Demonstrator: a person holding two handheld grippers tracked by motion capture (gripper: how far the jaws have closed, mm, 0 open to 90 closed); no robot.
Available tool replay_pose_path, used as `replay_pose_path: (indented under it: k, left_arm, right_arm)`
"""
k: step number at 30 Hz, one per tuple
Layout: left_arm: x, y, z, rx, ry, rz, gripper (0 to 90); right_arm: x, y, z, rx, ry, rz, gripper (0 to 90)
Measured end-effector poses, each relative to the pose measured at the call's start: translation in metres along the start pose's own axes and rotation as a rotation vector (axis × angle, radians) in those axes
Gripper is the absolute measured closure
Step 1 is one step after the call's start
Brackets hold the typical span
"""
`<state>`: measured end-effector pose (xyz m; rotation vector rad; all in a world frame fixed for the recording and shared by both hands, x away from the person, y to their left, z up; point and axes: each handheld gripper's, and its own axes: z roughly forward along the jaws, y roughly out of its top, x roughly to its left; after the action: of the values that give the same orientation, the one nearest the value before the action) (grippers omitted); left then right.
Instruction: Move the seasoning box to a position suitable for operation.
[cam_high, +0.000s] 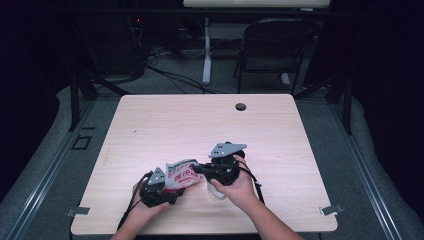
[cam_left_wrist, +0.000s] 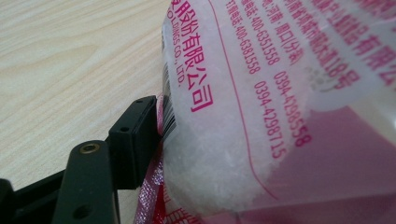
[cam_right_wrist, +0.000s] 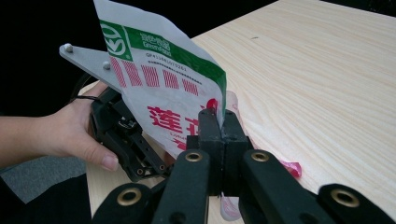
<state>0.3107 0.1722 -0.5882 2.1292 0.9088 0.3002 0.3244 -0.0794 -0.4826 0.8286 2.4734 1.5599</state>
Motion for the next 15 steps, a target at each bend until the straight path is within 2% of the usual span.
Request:
replay_pose_path:
  k: [1,4,10,11,12,15]
  left_arm:
    - [0.0013,0.0001,-0.0001,0.002,-0.013,-0.003,35.9]
    - [0.0012,0.0001,0.0003,0.002,-0.016,-0.008,36.0]
    - [-0.0005,0.0005,0.0009,0.007,-0.004,0.011,37.3]
    - [-0.0015,0.0006,0.0009,0.007,0.017,0.012,37.6]
    - [-0.0011,0.0006,0.0010,0.008,0.007,0.016,38.9]
    - [-0.0017,0.0007,0.0012,0.010,0.021,0.028,42.7]
  right_arm:
    - [-0.0004,-0.0009,0.0000,-0.004,0.005,0.004,90.0]
    - [-0.0008,-0.0015,-0.0010,-0.003,0.002,0.004,90.0]
    - [-0.0018,-0.0010,-0.0011,-0.007,0.003,0.007,90.0]
    - [-0.0023,-0.0009,-0.0011,-0.005,0.003,0.007,90.0]
    - [-0.0025,-0.0008,-0.0009,-0.007,0.004,0.011,90.0]
    - [-0.0026,-0.0005,-0.0007,-0.012,0.005,0.016,90.0]
